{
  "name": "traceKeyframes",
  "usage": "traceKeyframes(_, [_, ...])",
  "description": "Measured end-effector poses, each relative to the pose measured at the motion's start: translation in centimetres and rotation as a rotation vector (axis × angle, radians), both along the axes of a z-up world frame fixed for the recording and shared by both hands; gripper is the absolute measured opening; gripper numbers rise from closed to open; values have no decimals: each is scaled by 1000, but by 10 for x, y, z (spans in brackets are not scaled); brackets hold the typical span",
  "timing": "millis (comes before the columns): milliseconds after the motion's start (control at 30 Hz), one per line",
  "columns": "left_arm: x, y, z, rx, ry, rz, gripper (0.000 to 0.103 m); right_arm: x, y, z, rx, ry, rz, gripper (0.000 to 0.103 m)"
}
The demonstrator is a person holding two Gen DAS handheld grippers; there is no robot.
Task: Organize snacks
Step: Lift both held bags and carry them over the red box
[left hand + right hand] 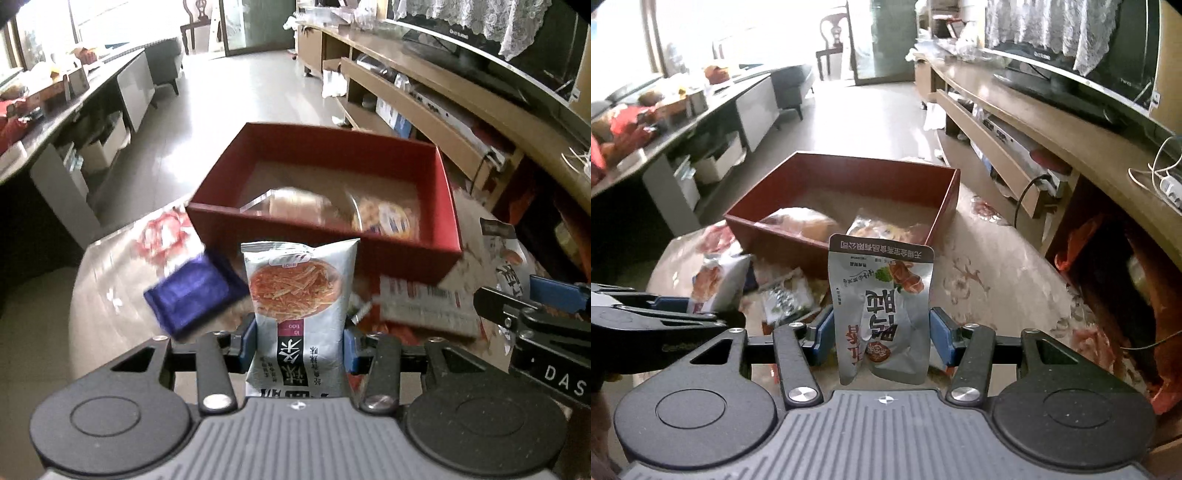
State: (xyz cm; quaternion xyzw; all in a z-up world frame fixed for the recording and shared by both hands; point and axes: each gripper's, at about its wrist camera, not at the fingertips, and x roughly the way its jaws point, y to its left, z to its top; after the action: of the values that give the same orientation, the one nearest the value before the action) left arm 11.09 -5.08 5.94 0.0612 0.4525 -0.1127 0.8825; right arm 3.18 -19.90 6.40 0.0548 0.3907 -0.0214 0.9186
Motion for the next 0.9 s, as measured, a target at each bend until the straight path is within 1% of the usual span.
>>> traceKeyframes(167, [24,-2,2,-14,1,22,48,20,0,4,-4,-16,4,61])
traceKeyframes(367, [47,-7,7,-14,-21,38,48,39,-2,9,-5,-28,-5,61])
traceKeyframes(633, [75,-14,14,-29,-42,58,48,63,-4,14,-11,-39,-5,61])
traceKeyframes(900, [96,-24,13,-32,-47,63,48,81,-9,15,-12,-39,-10,61])
